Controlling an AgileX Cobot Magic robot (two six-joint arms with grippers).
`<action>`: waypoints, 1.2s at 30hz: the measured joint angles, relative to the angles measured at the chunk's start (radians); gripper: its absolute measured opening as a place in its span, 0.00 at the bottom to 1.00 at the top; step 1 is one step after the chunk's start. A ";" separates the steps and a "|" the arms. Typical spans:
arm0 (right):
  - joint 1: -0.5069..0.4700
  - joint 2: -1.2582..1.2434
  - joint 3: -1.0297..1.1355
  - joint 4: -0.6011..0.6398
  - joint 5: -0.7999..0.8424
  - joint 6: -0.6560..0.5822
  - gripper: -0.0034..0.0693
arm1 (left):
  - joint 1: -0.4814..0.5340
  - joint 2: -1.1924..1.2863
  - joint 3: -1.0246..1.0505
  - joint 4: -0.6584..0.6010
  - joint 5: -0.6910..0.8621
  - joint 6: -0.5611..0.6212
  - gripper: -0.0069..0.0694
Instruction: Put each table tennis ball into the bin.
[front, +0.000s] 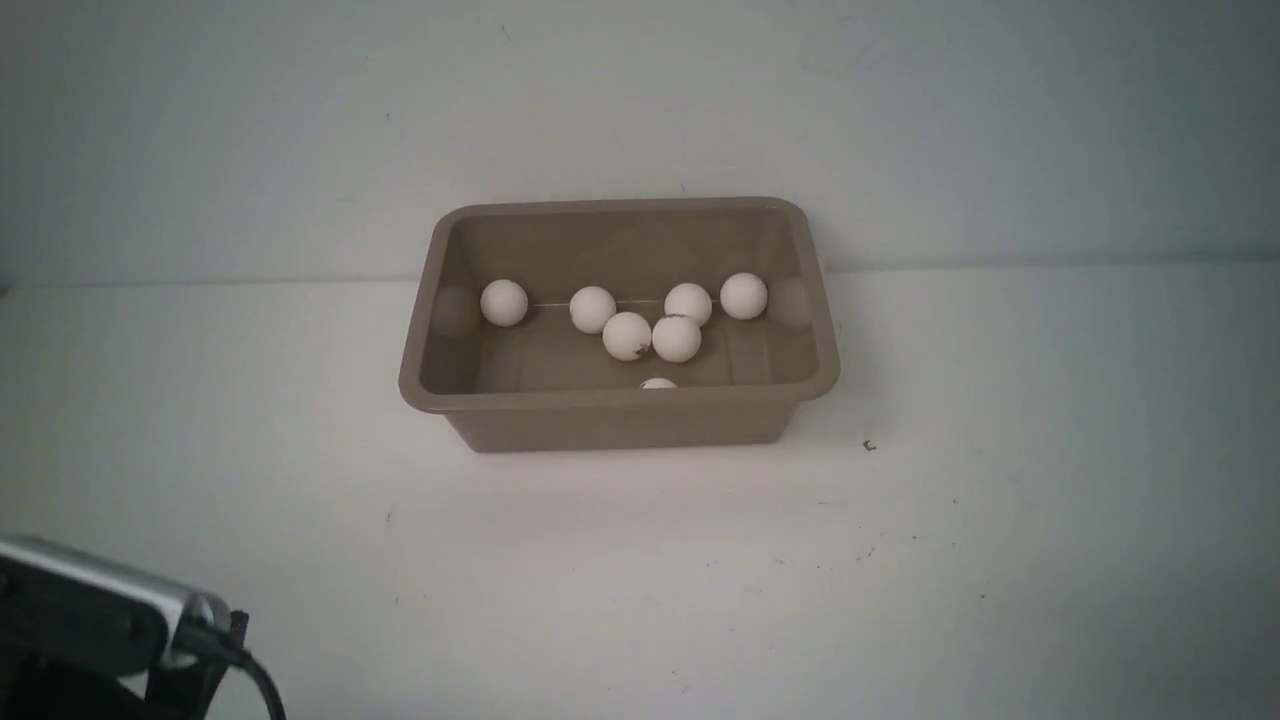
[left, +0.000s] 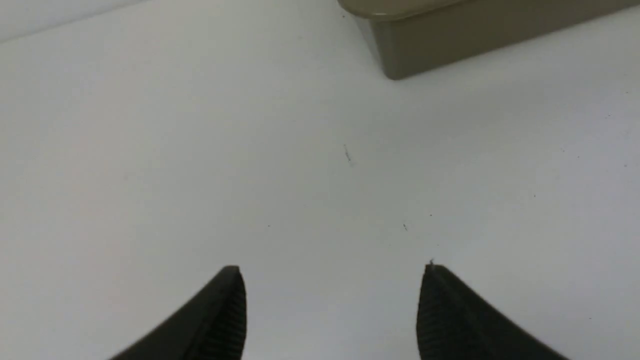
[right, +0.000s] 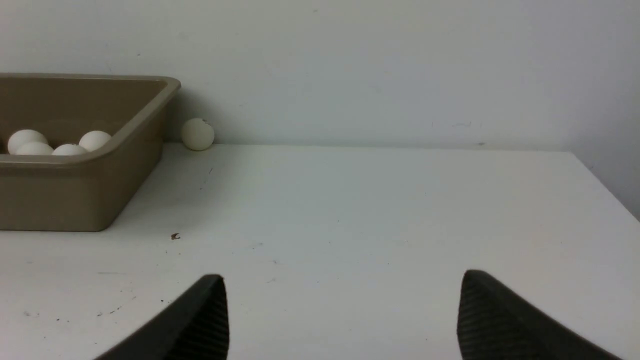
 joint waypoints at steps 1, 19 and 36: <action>0.000 0.000 0.000 0.000 0.000 0.000 0.81 | 0.000 -0.018 0.048 -0.006 -0.055 0.007 0.63; 0.000 0.000 0.000 0.000 0.001 0.000 0.81 | 0.000 -0.078 0.190 -0.140 -0.238 0.051 0.63; 0.000 0.000 0.000 0.000 0.001 0.000 0.81 | 0.000 -0.457 0.126 -0.133 0.256 0.050 0.63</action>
